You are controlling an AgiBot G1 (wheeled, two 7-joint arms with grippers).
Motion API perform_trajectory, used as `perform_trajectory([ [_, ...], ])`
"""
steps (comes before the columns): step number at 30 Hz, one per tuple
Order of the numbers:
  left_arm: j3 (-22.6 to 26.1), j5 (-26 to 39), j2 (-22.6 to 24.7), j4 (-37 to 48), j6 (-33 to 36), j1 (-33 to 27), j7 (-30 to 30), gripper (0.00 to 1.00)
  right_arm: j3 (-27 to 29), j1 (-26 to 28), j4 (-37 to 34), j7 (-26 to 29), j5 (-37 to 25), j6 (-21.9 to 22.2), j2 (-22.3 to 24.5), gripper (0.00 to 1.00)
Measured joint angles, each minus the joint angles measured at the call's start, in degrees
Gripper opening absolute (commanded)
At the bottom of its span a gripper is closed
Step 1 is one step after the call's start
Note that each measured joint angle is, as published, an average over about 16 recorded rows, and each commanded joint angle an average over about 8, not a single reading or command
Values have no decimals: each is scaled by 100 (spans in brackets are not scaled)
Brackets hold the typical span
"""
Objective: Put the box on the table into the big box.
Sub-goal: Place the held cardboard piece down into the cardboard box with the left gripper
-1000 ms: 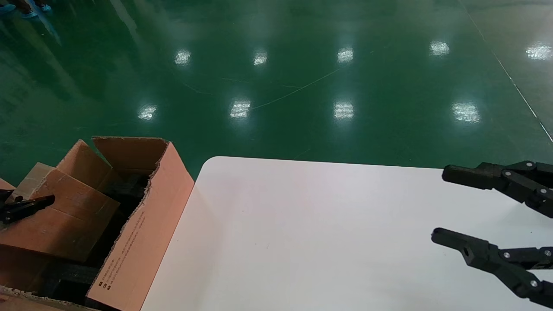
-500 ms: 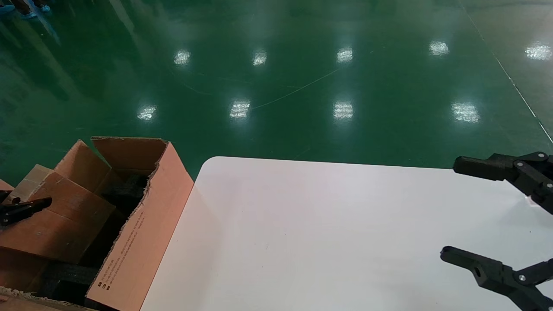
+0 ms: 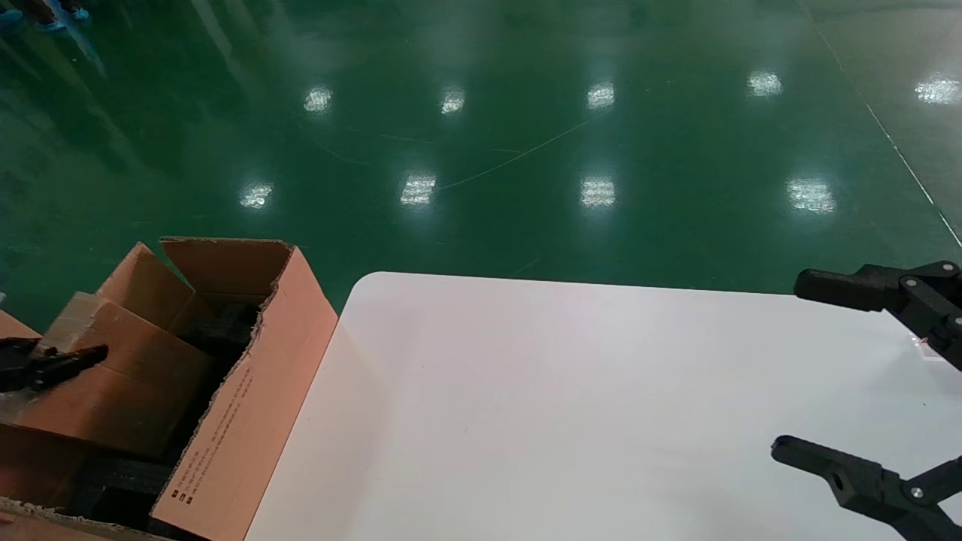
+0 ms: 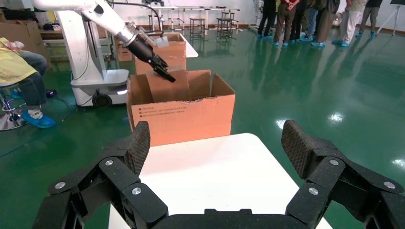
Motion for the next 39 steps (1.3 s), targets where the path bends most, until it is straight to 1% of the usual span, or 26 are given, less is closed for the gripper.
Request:
perform_trajectory([
  [6,-47,-68,130,120,143,134,67,0,0,0,0,0,0,0,0,100],
  [12,-81,-119,162,216,174,172,134,0,0,0,0,0,0,0,0,100],
  [22,-108,-179,160,433,-294,87,336,0,0,0,0,0,0,0,0,100],
  [29,-123,-221,267,728,-633,22,572,0,0,0,0,0,0,0,0,100],
  [39,-129,-284,549,1401,-680,-175,1085,0,-1,0,0,0,0,0,0,100],
])
